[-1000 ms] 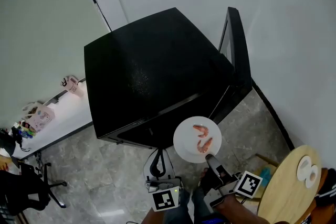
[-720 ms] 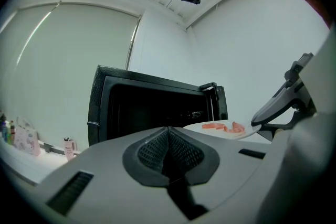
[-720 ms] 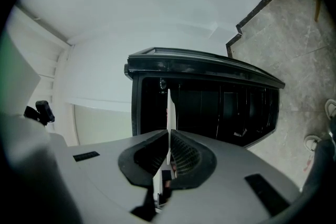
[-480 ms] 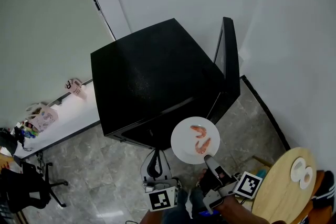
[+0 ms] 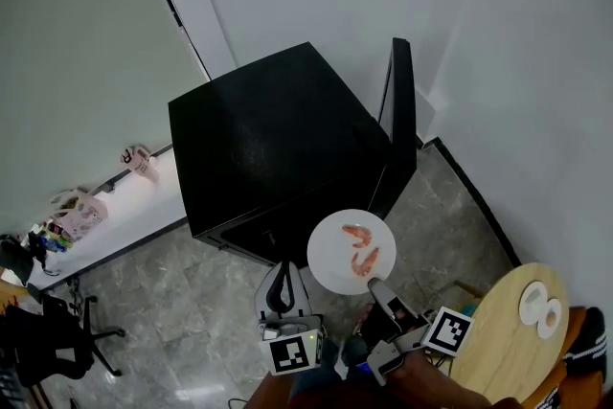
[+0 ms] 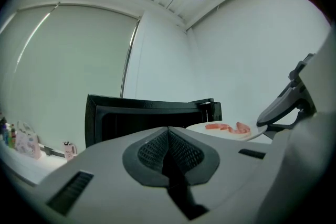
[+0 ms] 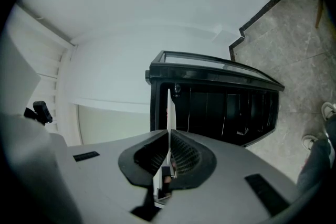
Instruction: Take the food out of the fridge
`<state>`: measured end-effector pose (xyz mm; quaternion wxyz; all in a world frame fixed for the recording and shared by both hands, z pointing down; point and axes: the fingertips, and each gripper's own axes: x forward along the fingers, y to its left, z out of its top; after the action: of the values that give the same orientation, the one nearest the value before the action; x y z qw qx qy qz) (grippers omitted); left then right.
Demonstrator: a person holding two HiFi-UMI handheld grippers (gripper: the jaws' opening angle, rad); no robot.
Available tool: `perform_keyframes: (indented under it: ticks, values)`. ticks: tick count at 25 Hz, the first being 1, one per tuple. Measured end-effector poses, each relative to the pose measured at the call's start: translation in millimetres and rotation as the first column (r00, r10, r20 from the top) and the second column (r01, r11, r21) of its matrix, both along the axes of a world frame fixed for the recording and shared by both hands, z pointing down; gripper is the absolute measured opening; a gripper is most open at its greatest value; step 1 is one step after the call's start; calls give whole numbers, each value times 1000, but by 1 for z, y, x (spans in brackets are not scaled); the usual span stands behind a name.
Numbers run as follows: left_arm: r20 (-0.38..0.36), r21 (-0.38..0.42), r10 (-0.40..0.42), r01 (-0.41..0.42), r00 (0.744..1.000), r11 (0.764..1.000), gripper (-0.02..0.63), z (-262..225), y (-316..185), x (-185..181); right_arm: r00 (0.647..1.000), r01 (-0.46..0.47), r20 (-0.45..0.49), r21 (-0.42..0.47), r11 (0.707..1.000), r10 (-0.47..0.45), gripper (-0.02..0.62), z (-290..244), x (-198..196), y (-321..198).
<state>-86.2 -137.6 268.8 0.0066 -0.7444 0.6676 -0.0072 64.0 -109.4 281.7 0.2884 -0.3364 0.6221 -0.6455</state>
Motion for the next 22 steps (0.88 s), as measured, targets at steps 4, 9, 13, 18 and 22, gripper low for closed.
perform_keyframes:
  ticks: [4,9,13,18,22]
  values:
    - [-5,5,3,-3,1000,1000,12,-11,5,-1,1000,-6,14,7,1000,6,31,-12,3,6]
    - [-6,4,-10,10,1000,1000,12,-23,15,-4,1000,-4,26,-5,1000,4,31,-17,5,16]
    - [-16,13,-4,4,1000,1000,12,-31,17,-7,999,-3,46,-7,1000,3,31,-24,4,21]
    - [-24,9,19,-19,1000,1000,12,-35,25,-4,1000,-1,27,3,1000,1,31,-33,6,31]
    - [-26,21,47,-47,999,999,12,-43,28,2,1000,-5,20,20,1000,5,31,-41,9,35]
